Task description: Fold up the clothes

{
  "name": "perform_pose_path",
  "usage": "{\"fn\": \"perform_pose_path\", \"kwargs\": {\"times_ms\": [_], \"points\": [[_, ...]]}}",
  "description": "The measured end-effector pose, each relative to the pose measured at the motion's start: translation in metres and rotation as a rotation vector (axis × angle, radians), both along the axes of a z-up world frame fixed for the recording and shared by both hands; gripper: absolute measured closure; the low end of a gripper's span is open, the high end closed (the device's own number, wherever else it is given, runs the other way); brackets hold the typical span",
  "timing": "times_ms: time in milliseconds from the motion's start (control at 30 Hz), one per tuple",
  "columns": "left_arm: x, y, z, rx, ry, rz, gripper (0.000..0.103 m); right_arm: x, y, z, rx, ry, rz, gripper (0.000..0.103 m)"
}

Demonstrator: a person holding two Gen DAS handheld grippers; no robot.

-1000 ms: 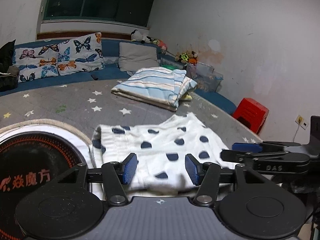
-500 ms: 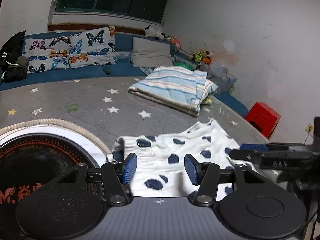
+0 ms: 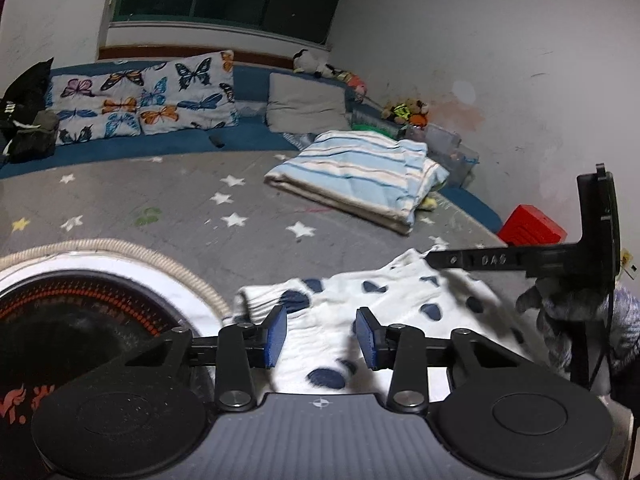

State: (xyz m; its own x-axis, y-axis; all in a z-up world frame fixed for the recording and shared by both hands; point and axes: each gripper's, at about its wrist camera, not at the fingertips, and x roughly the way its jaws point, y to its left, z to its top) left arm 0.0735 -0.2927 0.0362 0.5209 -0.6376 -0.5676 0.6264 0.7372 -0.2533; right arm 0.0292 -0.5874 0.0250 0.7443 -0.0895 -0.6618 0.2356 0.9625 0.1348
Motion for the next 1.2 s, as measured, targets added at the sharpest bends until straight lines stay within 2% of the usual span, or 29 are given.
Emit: {"fn": "perform_pose_path", "kwargs": {"times_ms": [133,333,500,633,800,1033,1200], "points": [[-0.001,0.005,-0.001,-0.008,0.006,0.015,0.062,-0.002,0.002,0.009,-0.048,-0.014,0.019,0.063],[-0.013,0.006,0.013,-0.041,-0.044,0.022,0.062,-0.013,0.035,0.028,-0.119,-0.021,0.188,0.063],[-0.031,-0.001,0.016,-0.044,-0.060,-0.074,0.062,-0.009,0.058,0.022,-0.143,0.028,0.278,0.063],[-0.043,-0.011,0.009,0.011,-0.086,-0.151,0.062,0.004,0.066,0.011,-0.151,0.066,0.289,0.063],[-0.045,-0.012,-0.005,0.045,-0.073,-0.171,0.061,0.017,0.068,-0.001,-0.149,0.066,0.267,0.062],[-0.043,-0.003,0.005,0.009,-0.067,-0.145,0.058,0.014,0.067,0.007,-0.137,0.020,0.240,0.062],[-0.024,0.001,0.012,-0.022,-0.045,-0.073,0.058,-0.004,0.069,0.019,-0.121,-0.018,0.245,0.060]]}}
